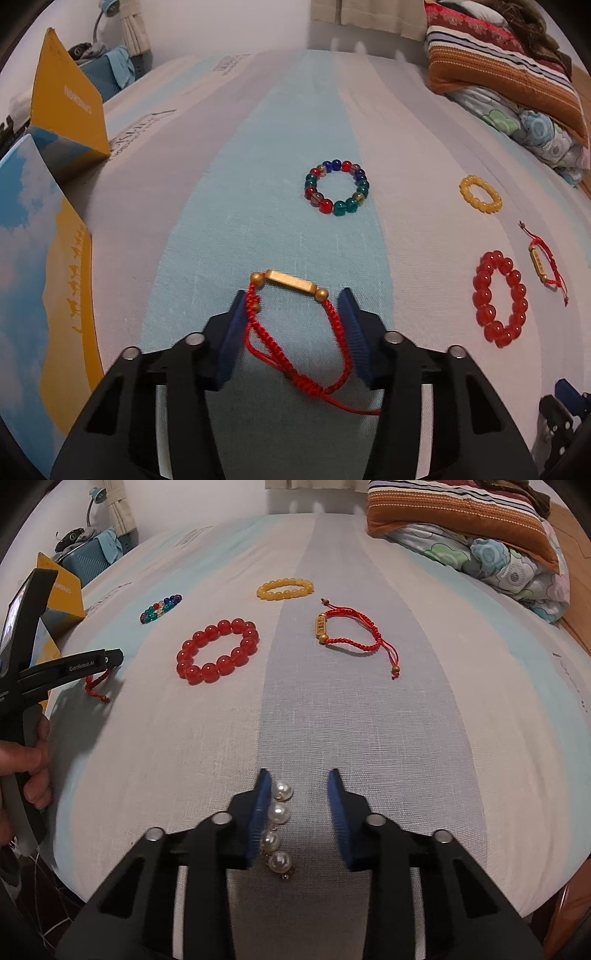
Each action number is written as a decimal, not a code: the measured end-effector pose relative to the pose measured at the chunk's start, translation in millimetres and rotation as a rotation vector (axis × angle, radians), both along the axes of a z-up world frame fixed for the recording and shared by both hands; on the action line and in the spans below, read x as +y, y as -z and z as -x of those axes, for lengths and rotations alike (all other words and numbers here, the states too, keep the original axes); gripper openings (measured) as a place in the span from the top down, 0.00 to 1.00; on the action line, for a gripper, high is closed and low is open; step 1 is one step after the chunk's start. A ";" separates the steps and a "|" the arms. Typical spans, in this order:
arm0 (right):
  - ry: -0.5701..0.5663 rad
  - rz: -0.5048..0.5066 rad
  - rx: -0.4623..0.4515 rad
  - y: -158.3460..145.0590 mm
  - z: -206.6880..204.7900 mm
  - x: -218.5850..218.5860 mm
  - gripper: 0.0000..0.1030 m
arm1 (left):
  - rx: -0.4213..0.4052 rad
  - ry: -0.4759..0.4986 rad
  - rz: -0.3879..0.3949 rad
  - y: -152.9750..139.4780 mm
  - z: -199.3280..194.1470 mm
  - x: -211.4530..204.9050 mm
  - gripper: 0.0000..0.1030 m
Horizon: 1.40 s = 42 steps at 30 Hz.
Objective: Organize jewelry
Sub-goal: 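Grasp the red cord bracelet with the left tool while the right tool grasps the pearl string, then carry the red cord bracelet and pearl string over the white box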
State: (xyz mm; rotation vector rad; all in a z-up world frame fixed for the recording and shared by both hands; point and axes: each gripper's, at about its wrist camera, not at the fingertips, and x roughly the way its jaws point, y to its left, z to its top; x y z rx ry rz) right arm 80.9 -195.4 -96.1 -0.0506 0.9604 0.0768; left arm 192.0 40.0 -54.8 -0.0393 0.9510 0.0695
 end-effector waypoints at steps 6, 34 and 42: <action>-0.003 -0.009 -0.005 -0.2 1.0 -1.6 0.89 | 0.010 0.019 0.014 -3.3 3.3 0.3 0.83; 0.030 -0.066 -0.074 -23.9 7.9 -14.8 0.90 | -0.022 0.050 0.029 -52.1 31.2 -7.8 0.90; 0.031 -0.069 -0.109 -44.9 15.1 -12.7 0.90 | -0.037 0.051 0.031 -80.6 45.9 -3.3 0.90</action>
